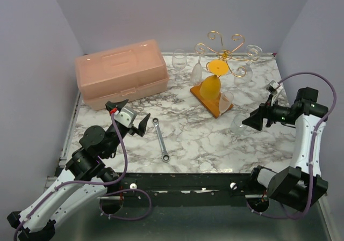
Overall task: Place the wine glass upside down on the wine glass rack
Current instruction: Pick up the wine glass at the center of the board.
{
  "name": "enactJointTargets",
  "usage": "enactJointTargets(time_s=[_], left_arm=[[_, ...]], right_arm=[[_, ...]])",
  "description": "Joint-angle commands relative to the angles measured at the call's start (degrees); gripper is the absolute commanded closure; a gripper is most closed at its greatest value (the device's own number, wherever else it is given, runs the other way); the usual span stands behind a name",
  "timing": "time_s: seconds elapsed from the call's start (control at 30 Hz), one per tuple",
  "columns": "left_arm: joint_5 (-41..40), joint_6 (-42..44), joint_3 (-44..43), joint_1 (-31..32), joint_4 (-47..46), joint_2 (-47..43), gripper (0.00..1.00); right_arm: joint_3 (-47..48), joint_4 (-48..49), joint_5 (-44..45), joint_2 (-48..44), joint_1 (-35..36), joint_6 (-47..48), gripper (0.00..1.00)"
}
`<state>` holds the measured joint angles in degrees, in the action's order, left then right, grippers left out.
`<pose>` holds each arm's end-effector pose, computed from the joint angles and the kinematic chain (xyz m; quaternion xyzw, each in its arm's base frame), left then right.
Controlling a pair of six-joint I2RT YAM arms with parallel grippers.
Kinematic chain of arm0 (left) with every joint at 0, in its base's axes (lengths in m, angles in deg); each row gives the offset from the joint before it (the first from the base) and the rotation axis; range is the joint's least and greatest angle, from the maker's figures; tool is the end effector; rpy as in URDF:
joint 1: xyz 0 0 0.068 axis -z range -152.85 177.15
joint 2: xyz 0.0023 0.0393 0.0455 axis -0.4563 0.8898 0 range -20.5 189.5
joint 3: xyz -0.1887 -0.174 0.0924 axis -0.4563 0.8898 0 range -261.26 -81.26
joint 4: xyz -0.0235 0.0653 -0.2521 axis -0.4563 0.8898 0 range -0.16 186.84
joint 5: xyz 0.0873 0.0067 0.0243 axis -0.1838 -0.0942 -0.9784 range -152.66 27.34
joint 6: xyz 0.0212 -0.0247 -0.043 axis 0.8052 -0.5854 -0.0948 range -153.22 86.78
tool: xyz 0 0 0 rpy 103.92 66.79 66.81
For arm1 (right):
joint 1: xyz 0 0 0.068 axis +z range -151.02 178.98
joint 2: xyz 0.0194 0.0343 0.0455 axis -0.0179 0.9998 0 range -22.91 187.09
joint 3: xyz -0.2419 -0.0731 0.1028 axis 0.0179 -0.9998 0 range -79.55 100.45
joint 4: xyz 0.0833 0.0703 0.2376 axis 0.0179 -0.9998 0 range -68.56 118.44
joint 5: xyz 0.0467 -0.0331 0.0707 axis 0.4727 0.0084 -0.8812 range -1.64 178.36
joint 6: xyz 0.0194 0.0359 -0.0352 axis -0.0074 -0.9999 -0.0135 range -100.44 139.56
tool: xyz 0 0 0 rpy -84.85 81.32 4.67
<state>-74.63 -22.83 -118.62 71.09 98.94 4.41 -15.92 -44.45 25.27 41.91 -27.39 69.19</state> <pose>0.0883 -0.0747 0.3424 0.2441 0.6417 -0.1404 0.7134 0.1741 -0.0509 0.3207 -0.2412 0.8120 0.3356 0.4120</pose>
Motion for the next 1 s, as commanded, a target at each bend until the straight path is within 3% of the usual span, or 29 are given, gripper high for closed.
enactJointTargets(time_s=[0.0, 0.6, 0.97], left_arm=[[1.35, -0.81, 0.19, -0.35, -1.01, 0.28, 0.01], [1.49, -0.81, 0.25, -0.5, -1.02, 0.91, 0.01], [1.31, -0.91, 0.25, -0.72, -1.01, 1.23, 0.02]], right_arm=[[-0.44, -0.99, 1.35, -1.29, 3.55, 1.73, 0.24], [2.43, -8.45, -0.83, -0.47, 9.21, 15.84, 0.23], [4.0, -5.61, -2.51, 0.98, 17.52, 15.45, 0.22]])
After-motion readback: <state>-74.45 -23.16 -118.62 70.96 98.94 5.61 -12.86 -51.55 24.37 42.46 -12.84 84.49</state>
